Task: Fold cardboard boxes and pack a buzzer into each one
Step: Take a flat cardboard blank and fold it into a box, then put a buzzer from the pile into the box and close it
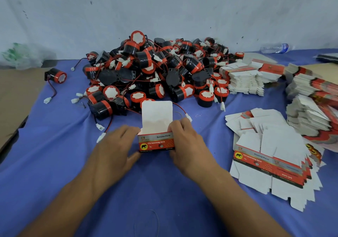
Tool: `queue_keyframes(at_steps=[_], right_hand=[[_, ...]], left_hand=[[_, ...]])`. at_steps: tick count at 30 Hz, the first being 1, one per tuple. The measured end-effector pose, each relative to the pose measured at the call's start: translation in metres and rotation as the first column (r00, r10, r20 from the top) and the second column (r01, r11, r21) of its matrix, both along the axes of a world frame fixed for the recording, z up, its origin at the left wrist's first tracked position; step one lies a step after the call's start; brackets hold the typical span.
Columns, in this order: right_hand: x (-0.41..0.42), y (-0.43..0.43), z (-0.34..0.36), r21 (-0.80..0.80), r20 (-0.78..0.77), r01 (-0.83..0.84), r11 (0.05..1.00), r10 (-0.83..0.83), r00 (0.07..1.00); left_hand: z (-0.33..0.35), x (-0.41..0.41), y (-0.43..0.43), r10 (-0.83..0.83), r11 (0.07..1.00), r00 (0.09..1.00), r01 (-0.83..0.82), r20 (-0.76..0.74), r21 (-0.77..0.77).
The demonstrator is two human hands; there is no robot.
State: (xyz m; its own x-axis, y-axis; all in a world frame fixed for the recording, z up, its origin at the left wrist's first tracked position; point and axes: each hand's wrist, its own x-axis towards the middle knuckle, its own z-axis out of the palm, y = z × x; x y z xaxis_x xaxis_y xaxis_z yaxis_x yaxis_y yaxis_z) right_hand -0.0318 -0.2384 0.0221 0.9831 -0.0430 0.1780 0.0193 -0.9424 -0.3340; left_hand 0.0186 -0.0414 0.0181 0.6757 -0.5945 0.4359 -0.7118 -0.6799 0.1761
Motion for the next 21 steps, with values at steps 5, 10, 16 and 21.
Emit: queue_keyframes(at_steps=[5, 10, 16, 21], right_hand=[[-0.004, -0.020, 0.002, 0.219, -0.098, -0.202, 0.955, 0.228, 0.969], [-0.003, -0.033, 0.002, 0.527, -0.001, -0.189, 0.829, 0.223, 0.975], [0.028, -0.053, -0.010, 0.368, 0.017, 0.002, 0.930, -0.008, 1.000], [0.043, -0.048, -0.015, 0.316, -0.094, 0.097, 0.944, -0.071, 0.993]], left_hand=[[-0.008, -0.007, 0.000, -0.081, 0.981, 0.960, 0.030, -0.266, -0.192], [-0.014, 0.001, 0.001, -0.139, 0.942, 0.873, -0.029, -0.468, -0.335], [-0.023, -0.001, -0.001, -0.097, 0.959, 0.933, -0.006, -0.348, -0.283], [-0.018, -0.003, -0.004, -0.168, 0.932, 0.910, 0.021, -0.379, -0.362]])
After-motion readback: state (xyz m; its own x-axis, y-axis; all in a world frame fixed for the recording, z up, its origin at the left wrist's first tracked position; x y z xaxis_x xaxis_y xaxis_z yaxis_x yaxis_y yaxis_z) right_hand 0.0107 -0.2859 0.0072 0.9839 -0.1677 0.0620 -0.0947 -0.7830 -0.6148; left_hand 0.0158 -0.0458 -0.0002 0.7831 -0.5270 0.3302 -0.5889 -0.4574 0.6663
